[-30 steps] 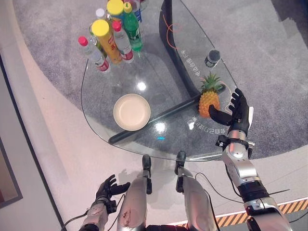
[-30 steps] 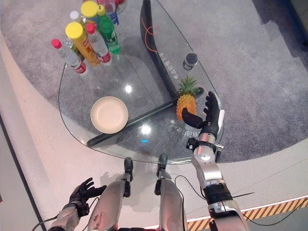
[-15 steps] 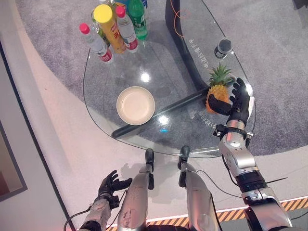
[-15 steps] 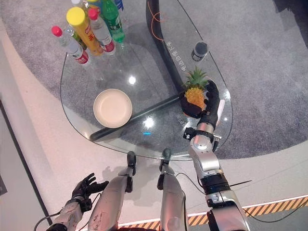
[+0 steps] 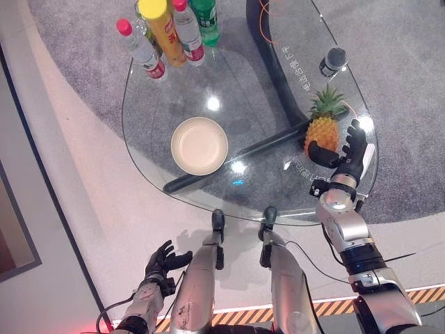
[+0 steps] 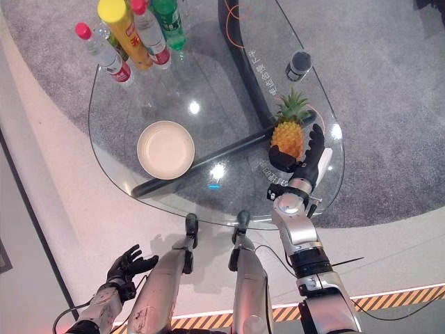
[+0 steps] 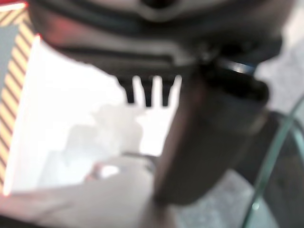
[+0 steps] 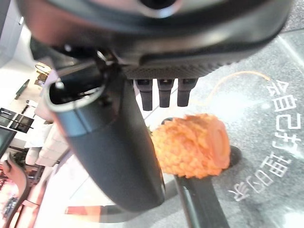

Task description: Pick up the fruit to the plate

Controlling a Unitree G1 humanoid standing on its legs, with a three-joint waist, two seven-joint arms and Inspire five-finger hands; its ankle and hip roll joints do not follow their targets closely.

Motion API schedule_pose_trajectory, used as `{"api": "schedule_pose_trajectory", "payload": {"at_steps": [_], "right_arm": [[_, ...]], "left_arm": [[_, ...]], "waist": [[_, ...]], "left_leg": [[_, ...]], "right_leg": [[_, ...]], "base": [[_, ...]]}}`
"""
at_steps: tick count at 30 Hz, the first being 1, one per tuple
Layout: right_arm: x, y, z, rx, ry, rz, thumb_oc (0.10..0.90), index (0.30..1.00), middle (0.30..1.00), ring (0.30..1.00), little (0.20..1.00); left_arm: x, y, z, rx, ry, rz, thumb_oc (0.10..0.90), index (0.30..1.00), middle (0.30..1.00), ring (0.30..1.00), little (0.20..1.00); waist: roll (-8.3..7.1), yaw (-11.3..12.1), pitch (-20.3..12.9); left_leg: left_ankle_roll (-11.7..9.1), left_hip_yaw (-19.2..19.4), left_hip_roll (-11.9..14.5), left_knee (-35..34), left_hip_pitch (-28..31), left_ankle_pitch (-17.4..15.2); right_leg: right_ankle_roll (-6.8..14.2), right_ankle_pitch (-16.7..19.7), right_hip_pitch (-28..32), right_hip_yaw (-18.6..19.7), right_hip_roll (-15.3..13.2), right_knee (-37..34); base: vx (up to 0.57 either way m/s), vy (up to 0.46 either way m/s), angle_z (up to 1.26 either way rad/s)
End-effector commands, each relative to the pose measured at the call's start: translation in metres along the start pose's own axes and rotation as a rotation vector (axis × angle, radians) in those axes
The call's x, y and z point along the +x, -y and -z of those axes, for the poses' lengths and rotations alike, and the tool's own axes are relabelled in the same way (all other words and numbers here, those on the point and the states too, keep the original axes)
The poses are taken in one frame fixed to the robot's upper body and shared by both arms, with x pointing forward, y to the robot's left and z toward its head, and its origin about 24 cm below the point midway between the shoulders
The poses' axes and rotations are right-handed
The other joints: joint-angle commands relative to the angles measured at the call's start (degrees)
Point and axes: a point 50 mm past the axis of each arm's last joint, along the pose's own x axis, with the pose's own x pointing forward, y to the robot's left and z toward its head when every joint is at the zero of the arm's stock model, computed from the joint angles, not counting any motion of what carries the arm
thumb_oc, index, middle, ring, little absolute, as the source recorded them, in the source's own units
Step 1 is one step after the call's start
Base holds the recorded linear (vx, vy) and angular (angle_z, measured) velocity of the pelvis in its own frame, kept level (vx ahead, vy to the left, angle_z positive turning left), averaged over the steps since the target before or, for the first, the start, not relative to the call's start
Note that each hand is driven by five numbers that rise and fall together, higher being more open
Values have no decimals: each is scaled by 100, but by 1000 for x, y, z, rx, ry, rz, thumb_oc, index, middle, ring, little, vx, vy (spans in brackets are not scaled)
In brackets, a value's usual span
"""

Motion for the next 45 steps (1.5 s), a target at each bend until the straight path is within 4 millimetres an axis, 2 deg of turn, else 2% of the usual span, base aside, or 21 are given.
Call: {"api": "schedule_pose_trajectory", "payload": {"at_steps": [1,9,22,27,37,45], "right_arm": [[15,19,-49,55,201,66,800,900,900,900,900],[27,15,-51,117,129,95,800,900,900,900,900],[50,31,-36,75,-46,250,800,900,900,900,900],[58,34,-40,49,-66,266,800,900,900,900,900],[74,43,-48,-131,-104,259,800,900,900,900,900],[83,50,-65,-90,-78,292,800,900,900,900,900]], "left_arm": [[-10,14,20,-16,-41,51,800,900,900,900,900],[-8,18,17,-9,-43,65,800,900,900,900,900],[-9,20,20,1,-42,97,800,900,900,900,900],[-10,21,19,3,-32,115,800,900,900,900,900],[-11,21,16,-6,-13,134,800,900,900,900,900],[-12,14,14,-2,-4,140,800,900,900,900,900]], "waist": [[223,22,-101],[319,138,-101],[429,300,-101],[462,366,-101],[486,507,-101],[463,619,-101]], "left_leg": [[58,71,-322,322,-85,-419],[54,32,-350,321,-129,-391],[80,-77,-408,400,-297,-385],[76,-119,-424,435,-419,-366],[84,-250,-479,519,-606,-356],[77,-347,-484,593,-722,-363]], "right_leg": [[159,-134,17,-343,164,449],[153,-142,-38,-428,88,528],[134,-134,-205,-499,16,646],[134,-111,-302,-535,2,663],[98,-99,-442,-572,-6,704],[105,-100,-502,-646,-25,754]], "base": [[0,0,0],[3,5,1],[16,11,6],[0,0,0],[12,4,4],[12,-5,6]]}}
